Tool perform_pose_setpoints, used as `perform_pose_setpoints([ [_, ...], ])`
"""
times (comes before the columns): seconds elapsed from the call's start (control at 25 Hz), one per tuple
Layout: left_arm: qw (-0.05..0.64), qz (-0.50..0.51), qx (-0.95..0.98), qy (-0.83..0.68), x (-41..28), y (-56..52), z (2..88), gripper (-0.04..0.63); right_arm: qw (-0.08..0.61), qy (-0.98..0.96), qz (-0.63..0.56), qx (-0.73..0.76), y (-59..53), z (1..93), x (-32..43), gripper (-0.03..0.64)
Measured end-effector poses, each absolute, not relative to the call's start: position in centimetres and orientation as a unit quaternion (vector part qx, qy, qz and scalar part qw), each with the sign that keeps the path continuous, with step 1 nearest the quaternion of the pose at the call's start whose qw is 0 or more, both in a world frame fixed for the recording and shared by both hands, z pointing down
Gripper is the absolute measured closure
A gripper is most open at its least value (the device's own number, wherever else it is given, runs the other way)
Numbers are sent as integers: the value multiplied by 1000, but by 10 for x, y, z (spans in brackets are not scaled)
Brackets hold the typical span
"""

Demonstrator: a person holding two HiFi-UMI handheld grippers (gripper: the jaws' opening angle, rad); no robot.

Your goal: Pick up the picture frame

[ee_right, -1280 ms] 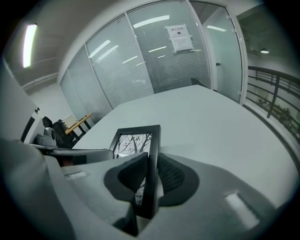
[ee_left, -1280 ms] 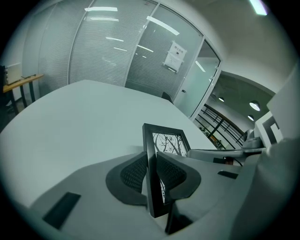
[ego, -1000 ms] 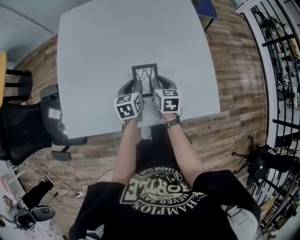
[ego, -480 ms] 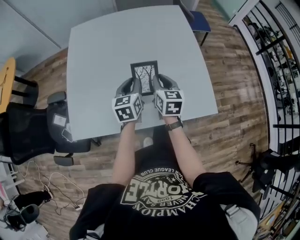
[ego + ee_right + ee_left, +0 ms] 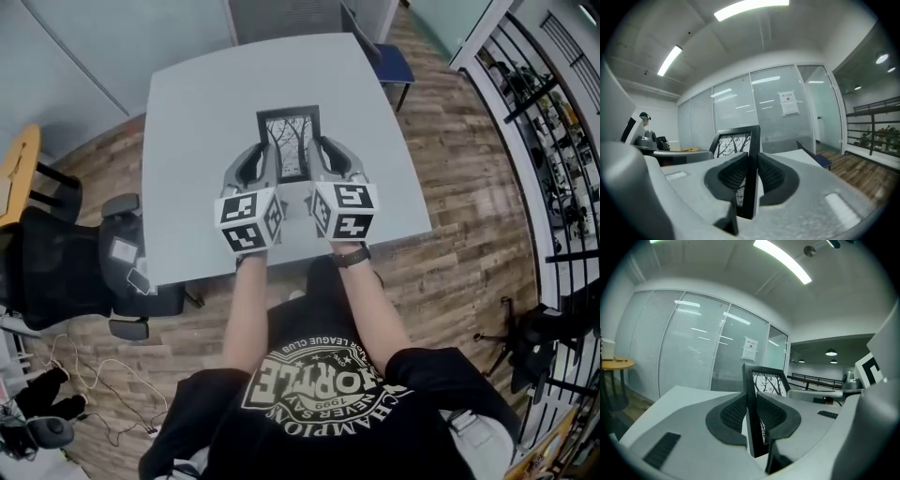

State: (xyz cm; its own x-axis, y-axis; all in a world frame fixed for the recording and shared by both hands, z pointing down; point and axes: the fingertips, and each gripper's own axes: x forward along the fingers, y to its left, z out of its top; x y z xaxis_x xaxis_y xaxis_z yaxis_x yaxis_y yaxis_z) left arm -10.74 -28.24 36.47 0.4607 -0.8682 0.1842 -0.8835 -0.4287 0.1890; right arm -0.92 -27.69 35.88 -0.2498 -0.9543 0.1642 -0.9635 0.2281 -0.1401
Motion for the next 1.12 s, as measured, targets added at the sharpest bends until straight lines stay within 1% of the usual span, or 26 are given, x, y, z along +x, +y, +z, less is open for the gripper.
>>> perform_pose_setpoints([
  [0.36, 81, -8, 850, -520, -114, -257, 307, 526, -18, -786, 54, 616, -249, 300, -15, 554],
  [0.56, 62, -23, 852, -520, -115, -243, 286, 526, -28, -794, 29, 607, -236, 279, -16, 554],
  [0.76, 53, -35, 852, -519, -120, -232, 278, 526, -27, -794, 9, 607, -223, 269, -21, 554],
  [1.12, 57, -45, 853, -517, -117, -224, 274, 526, -23, -795, 1, 606, -215, 264, -19, 554],
])
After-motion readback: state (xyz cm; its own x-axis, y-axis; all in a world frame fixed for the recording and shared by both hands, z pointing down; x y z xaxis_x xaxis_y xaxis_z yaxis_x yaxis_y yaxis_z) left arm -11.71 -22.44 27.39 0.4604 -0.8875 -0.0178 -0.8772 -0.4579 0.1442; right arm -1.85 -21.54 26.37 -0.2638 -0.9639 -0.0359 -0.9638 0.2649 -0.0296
